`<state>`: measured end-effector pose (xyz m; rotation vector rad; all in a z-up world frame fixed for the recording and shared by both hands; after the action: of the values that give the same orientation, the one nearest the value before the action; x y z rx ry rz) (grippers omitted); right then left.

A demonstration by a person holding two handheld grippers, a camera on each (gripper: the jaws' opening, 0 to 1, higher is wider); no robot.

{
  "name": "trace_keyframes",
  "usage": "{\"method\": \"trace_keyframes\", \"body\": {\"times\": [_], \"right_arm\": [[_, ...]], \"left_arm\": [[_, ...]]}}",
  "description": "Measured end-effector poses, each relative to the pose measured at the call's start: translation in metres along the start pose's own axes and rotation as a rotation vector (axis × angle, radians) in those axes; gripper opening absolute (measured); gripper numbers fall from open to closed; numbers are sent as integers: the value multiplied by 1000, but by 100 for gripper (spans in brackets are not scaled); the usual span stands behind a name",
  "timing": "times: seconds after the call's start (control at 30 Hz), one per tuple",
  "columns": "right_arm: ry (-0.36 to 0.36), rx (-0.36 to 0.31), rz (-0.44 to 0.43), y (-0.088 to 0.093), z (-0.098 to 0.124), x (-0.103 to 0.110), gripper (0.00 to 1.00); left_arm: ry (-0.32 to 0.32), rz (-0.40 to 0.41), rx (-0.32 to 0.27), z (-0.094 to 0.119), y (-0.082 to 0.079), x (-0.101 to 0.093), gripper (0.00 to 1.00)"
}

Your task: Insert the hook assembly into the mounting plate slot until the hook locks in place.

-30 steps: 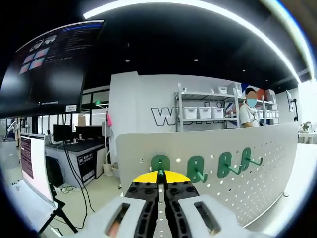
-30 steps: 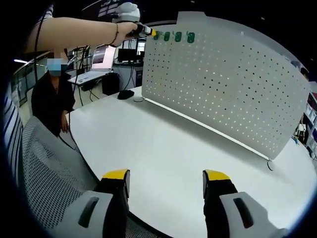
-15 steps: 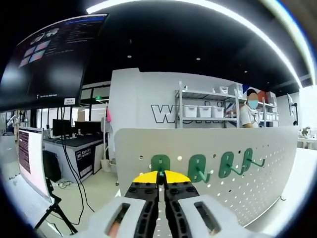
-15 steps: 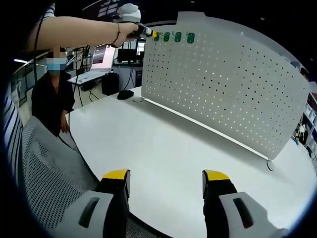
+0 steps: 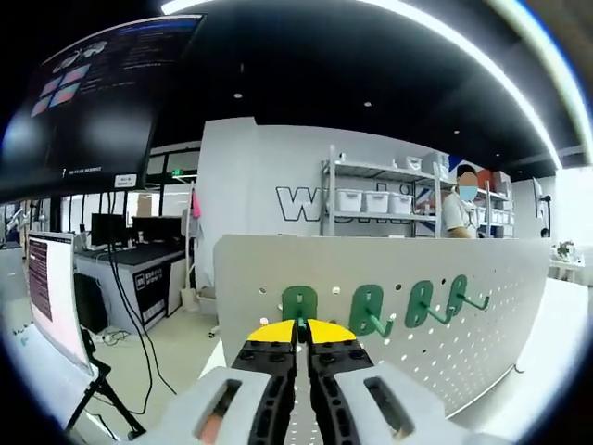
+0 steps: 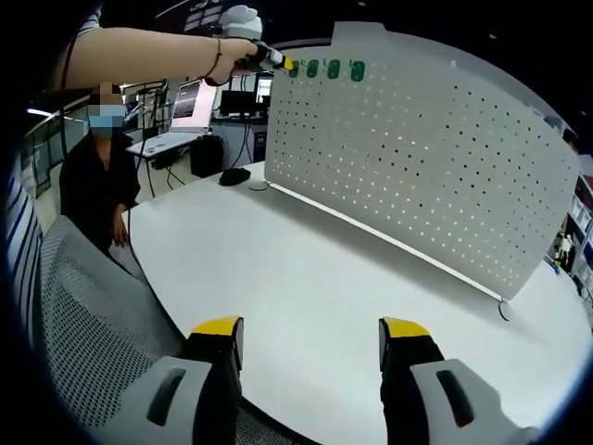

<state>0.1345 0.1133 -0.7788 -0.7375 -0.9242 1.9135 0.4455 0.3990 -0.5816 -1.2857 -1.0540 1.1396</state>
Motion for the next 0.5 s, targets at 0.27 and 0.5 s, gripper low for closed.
{"method": "trace_keyframes", "body": {"times": [0.27, 0.5], "right_arm": [[3, -13, 2, -2, 1, 0, 57], [11, -27, 3, -4, 3, -1, 58]], "left_arm": [[53, 11, 0, 20, -12, 0, 30], [106, 8, 17, 56, -16, -16, 53]]}}
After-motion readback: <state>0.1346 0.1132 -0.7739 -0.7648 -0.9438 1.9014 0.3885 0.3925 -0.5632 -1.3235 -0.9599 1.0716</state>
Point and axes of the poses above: the point that each gripper's makers call its tool centre point, and the gripper's own axes: z roughly backward along the fingers, x roughly to its left, y roughly out of its underside, the point moved 5 cm from there along z, roughly backward along the fingers, and after that the axes turned 1 degree about -z, right-handed, at the moved point
